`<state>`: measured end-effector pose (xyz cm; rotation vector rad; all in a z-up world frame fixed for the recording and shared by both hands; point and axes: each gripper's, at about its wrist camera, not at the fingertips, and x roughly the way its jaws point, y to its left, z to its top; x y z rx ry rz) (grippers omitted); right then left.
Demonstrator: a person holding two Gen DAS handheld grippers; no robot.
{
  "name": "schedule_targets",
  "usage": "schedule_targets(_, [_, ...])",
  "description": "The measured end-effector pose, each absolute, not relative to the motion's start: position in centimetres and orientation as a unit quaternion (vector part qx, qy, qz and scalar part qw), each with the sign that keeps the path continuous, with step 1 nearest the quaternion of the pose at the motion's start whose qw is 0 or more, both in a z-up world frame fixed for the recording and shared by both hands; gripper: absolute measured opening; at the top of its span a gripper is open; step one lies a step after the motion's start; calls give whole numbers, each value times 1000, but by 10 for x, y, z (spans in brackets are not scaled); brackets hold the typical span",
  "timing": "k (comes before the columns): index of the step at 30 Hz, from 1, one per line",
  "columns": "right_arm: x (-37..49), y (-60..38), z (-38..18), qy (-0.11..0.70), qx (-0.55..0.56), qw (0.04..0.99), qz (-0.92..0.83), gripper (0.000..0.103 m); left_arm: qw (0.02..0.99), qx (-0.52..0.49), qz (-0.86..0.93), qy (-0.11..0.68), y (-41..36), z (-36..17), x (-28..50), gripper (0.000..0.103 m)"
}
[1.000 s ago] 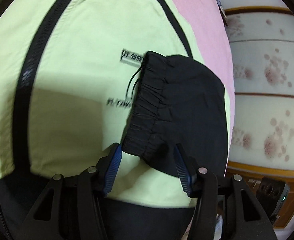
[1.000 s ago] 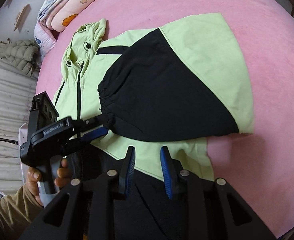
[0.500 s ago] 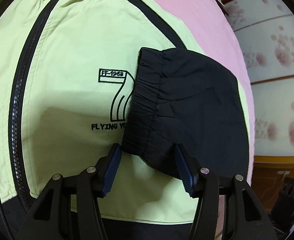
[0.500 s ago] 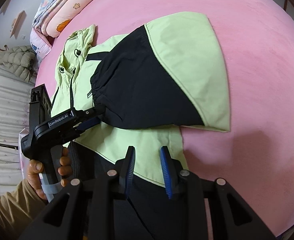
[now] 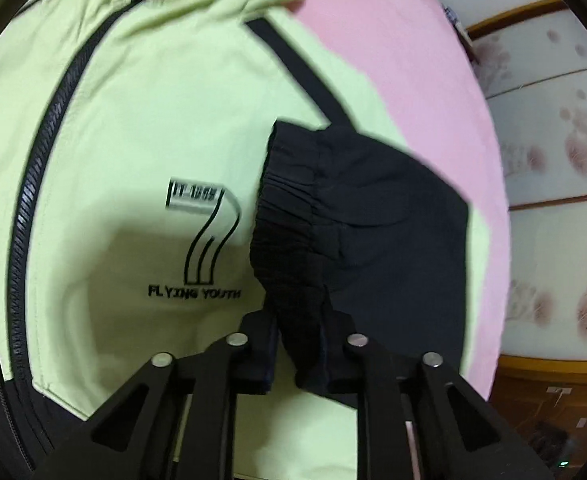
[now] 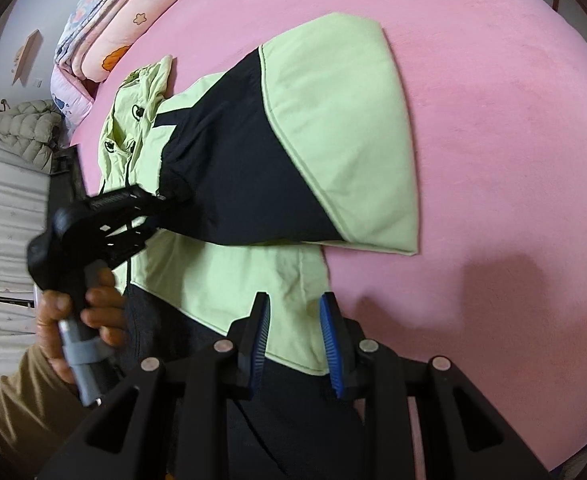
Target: Fold large clothes
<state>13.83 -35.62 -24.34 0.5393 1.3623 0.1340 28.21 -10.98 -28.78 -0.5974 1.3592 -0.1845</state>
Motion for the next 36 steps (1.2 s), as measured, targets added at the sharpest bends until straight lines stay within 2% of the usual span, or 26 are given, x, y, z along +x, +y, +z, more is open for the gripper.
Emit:
schedule_targets(7, [150, -367, -246, 614, 232, 753, 45, 26, 808, -237, -54, 537, -106, -201, 298, 12])
schedule_targets(12, [163, -358, -242, 605, 218, 764, 57, 26, 849, -227, 15, 478, -42, -163, 265, 12])
schedule_targets(15, [169, -345, -240, 605, 193, 769, 72, 26, 848, -209, 81, 480, 1, -171, 233, 12])
schedule_targets(23, [178, -319, -246, 613, 122, 775, 91, 26, 776, -226, 177, 561, 72, -263, 190, 14])
schedule_targets(27, [183, -311, -250, 611, 70, 784, 85, 26, 796, -220, 170, 538, 66, -250, 198, 14])
schedule_targets(31, [183, -313, -248, 606, 76, 788, 83, 26, 840, -179, 157, 487, 61, -213, 212, 14])
schedule_targets(36, [189, -320, -249, 600, 101, 790, 75, 26, 835, -156, 146, 508, 63, -227, 213, 14])
